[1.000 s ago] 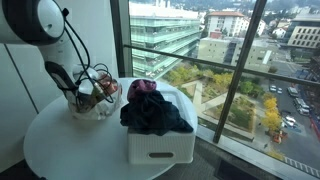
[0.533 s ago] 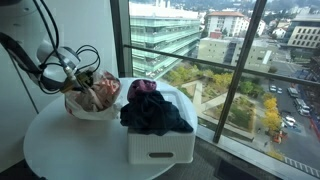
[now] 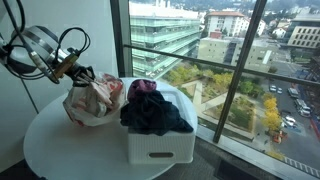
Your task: Remove the shirts from the plastic bag
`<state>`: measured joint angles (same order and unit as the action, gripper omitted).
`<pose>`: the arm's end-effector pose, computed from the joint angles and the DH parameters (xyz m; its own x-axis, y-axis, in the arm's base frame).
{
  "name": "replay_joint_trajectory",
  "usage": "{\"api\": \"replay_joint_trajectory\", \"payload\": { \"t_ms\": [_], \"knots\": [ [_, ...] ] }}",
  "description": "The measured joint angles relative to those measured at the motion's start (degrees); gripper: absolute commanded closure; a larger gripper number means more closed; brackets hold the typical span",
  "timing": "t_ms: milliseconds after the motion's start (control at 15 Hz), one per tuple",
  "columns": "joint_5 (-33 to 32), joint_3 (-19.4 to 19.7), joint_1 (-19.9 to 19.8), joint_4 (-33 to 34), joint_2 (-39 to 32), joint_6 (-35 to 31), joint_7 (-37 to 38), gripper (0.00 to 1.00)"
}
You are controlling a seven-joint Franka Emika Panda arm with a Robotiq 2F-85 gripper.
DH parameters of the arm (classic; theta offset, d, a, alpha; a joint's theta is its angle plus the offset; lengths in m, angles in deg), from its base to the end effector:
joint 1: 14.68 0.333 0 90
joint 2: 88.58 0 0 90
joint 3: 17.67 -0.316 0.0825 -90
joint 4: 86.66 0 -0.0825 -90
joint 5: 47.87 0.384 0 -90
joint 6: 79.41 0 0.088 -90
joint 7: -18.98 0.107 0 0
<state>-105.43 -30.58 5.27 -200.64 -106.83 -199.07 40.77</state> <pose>0.5248 0.2838 0.3053 0.7196 0.6861 -0.1070 0.5574 -0.4788 0.6783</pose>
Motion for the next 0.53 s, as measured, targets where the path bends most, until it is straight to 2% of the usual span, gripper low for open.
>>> {"api": "replay_joint_trajectory", "payload": {
  "t_ms": [267, 533],
  "knots": [
    [-5.94, -0.39, 1.80, 1.48, 2.99, 12.20, -1.34, 0.97],
    [-10.56, -1.23, 2.30, 5.19, 9.67, 18.88, -1.00, 0.97]
  ]
}}
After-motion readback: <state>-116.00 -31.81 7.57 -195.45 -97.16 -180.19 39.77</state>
